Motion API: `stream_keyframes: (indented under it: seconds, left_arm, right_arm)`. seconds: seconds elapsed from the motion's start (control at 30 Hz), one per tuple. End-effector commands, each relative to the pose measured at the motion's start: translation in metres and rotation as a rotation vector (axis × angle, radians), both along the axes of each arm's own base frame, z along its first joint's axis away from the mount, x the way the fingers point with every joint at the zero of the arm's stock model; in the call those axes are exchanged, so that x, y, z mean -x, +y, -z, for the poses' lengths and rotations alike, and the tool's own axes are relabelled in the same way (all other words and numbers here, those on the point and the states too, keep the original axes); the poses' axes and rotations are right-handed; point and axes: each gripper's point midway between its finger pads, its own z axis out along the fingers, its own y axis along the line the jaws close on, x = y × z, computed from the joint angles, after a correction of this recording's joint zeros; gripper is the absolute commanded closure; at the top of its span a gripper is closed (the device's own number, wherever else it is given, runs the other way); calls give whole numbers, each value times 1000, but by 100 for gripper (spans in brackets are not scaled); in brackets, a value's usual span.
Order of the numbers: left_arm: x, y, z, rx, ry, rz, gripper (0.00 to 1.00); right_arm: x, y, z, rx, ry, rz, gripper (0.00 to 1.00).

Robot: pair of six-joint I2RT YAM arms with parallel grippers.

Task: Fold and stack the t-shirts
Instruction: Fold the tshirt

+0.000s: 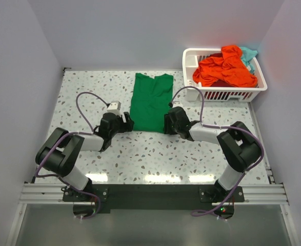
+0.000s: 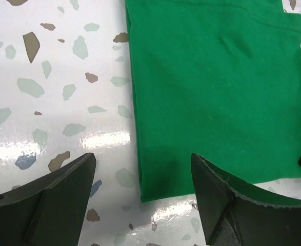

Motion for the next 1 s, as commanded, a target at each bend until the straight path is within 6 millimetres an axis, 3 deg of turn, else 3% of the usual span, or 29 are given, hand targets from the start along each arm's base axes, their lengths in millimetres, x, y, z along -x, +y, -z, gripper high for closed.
stream_keyframes:
  seconds: [0.0,0.3,0.43,0.47,0.57,0.77,0.97]
  left_arm:
    - [-2,2,-4,-15,-14,-25,21]
    - [-1,3,-3,-18,-8,-34,23]
    - [-1,3,-1,-22,-1,-35,23]
    - [-1,2,-1,-23,-2,-35,24]
    - [0,3,1,-27,5,-36,28]
    - [2,0,4,-36,19,-28,45]
    - [10,-4,14,-33,50,-10,52]
  right_arm:
    - [19,-11,16,36,56,23,54]
    - [30,-19,27,67,83,32,58]
    - [33,-18,33,62,98,21,78]
    - [33,-18,33,63,98,22,89]
    - [33,-19,34,69,100,23,97]
    - [32,-18,33,68,95,23,100]
    - [31,-20,32,74,91,25,100]
